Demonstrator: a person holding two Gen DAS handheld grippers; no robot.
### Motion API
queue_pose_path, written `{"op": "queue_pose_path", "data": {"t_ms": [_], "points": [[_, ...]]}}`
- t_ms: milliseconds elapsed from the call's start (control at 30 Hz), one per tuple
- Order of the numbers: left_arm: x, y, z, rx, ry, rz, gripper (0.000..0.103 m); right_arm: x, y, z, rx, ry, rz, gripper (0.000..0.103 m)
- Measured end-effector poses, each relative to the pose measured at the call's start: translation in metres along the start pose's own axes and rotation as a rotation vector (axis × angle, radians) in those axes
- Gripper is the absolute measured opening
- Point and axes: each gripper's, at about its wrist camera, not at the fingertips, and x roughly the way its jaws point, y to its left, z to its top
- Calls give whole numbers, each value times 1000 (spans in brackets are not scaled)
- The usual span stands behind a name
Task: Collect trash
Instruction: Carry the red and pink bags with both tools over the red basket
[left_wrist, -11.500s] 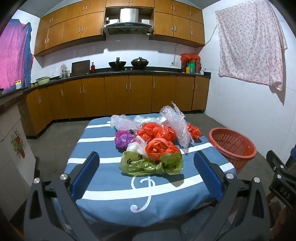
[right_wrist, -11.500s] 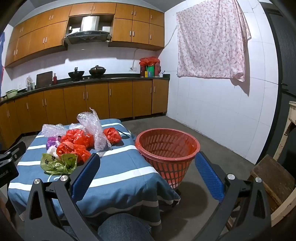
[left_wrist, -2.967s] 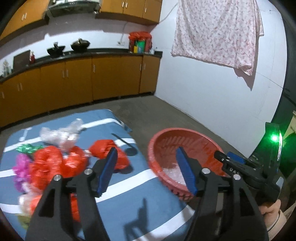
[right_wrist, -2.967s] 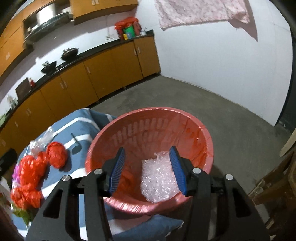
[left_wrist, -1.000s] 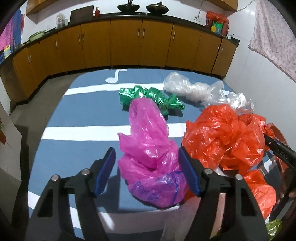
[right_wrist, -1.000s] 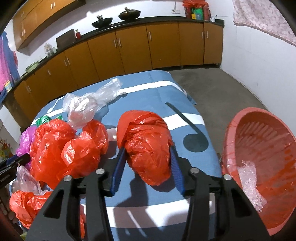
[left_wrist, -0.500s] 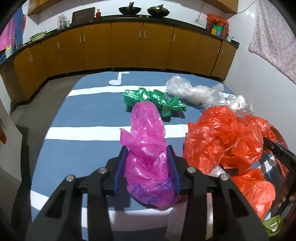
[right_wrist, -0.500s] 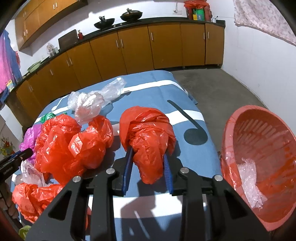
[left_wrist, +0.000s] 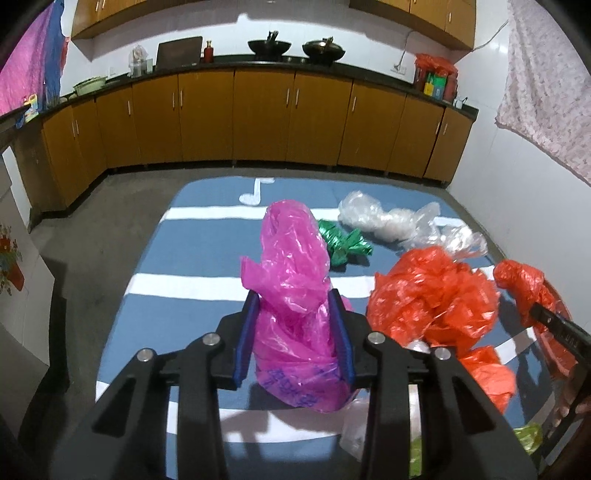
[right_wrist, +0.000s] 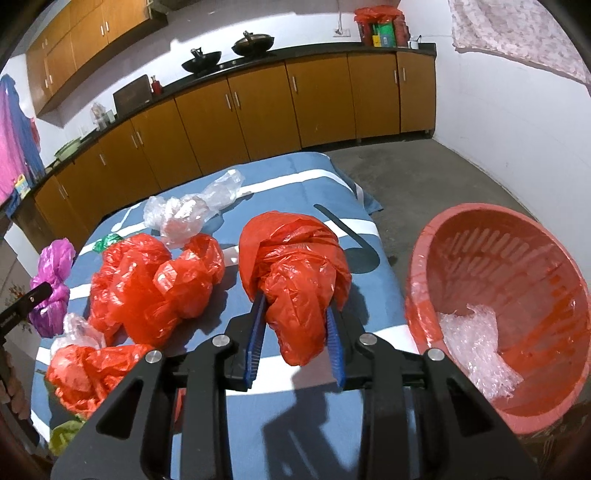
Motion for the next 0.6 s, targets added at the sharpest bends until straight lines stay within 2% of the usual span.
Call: {"op": "queue_pose_path", "data": {"t_ms": [300,600], "points": [[-34,-24,15,26,-73,-61,38,-40,2,0,7,-69,33,31],[-58,-80,19,86,-117,-172,38,-81,-12,3,14,-157,-23,31]]}}
